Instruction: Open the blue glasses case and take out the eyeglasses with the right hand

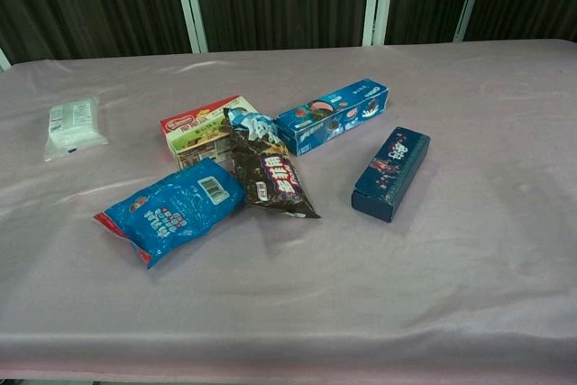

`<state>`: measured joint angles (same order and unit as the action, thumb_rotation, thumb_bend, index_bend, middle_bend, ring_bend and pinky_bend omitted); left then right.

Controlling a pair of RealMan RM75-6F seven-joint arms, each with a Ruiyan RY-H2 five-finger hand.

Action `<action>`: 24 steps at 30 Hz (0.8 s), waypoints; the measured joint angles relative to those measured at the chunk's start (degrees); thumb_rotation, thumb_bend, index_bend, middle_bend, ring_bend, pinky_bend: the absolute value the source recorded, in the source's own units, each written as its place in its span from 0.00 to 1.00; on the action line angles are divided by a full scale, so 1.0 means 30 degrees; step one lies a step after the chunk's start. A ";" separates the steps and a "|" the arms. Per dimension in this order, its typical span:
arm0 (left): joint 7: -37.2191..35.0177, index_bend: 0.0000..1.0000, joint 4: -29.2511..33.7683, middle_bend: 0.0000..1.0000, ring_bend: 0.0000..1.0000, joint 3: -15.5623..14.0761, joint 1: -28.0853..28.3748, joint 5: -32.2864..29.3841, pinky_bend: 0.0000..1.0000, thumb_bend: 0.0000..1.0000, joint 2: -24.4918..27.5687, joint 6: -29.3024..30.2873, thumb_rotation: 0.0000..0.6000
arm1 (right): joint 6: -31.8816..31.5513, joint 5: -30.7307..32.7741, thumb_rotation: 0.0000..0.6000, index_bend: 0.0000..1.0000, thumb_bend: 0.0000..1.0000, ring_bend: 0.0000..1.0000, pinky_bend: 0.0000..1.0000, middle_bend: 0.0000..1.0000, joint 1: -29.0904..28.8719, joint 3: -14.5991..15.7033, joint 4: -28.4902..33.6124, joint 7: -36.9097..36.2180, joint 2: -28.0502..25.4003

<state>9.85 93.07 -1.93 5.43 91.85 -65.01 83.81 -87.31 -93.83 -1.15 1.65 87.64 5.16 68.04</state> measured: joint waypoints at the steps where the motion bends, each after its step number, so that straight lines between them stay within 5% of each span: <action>1: 0.0006 0.00 -0.0003 0.05 0.05 -0.0002 -0.0003 0.0009 0.14 0.46 -0.0009 0.0012 1.00 | 0.0018 0.0009 1.00 0.00 0.37 0.00 0.00 0.00 -0.0004 -0.0001 -0.0010 0.0002 0.0000; 15: -0.0242 0.00 -0.0042 0.05 0.05 0.0042 0.0148 -0.0127 0.14 0.46 0.0043 -0.0250 1.00 | 0.0666 -0.0648 1.00 0.05 0.37 0.00 0.00 0.00 -0.1006 -0.0257 -0.0135 -0.0470 0.0431; 24: -0.0486 0.00 -0.0020 0.05 0.05 -0.0008 0.0035 0.0038 0.14 0.46 0.0180 0.0053 1.00 | 0.5555 0.0235 1.00 0.22 0.37 0.00 0.00 0.00 -0.4545 -0.1815 0.1302 0.1680 0.1053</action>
<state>8.39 93.02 -1.96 5.53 91.97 -64.47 83.97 -70.64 -93.12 -14.79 -3.79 91.54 10.20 71.20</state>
